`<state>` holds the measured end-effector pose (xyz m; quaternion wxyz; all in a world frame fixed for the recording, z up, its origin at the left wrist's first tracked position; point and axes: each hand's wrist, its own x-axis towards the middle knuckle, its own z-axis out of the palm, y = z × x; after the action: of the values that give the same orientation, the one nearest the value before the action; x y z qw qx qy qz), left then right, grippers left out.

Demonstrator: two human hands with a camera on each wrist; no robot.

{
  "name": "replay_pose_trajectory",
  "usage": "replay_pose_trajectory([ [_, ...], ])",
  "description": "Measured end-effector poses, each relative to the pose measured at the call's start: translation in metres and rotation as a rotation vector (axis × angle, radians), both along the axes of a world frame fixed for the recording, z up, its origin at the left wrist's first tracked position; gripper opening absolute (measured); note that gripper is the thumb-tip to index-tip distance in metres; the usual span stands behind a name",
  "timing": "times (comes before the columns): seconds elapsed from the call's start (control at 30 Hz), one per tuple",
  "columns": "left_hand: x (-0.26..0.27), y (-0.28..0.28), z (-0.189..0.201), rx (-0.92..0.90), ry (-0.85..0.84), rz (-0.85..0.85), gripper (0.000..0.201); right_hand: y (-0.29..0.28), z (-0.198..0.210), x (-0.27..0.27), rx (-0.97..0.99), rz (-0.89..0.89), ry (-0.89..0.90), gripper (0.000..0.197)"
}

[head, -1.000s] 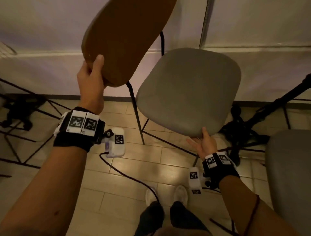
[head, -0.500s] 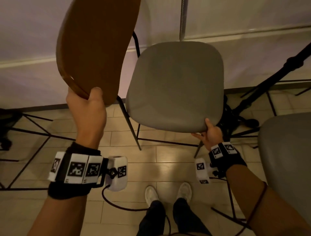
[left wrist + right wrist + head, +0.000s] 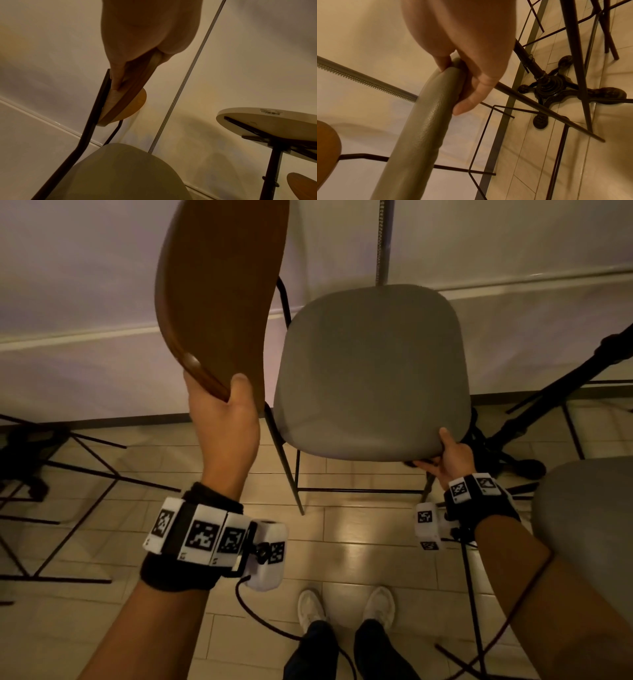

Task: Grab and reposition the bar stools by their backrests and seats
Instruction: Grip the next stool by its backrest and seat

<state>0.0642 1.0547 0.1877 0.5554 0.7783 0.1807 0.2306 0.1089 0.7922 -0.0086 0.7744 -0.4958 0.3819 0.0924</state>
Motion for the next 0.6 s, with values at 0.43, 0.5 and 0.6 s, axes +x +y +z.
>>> replay_pose_trajectory([
  [0.43,0.004,-0.008,-0.001,0.003,0.018,-0.031,0.050,-0.013,0.001,-0.002,-0.020,0.032,0.003,0.049],
  [0.5,0.004,-0.008,-0.002,0.006,0.024,-0.039,0.048,-0.016,0.000,-0.004,-0.022,0.026,0.016,0.050],
  [0.6,0.005,-0.008,-0.002,0.003,0.027,-0.037,0.047,-0.017,0.000,-0.002,-0.018,0.021,0.021,0.050],
])
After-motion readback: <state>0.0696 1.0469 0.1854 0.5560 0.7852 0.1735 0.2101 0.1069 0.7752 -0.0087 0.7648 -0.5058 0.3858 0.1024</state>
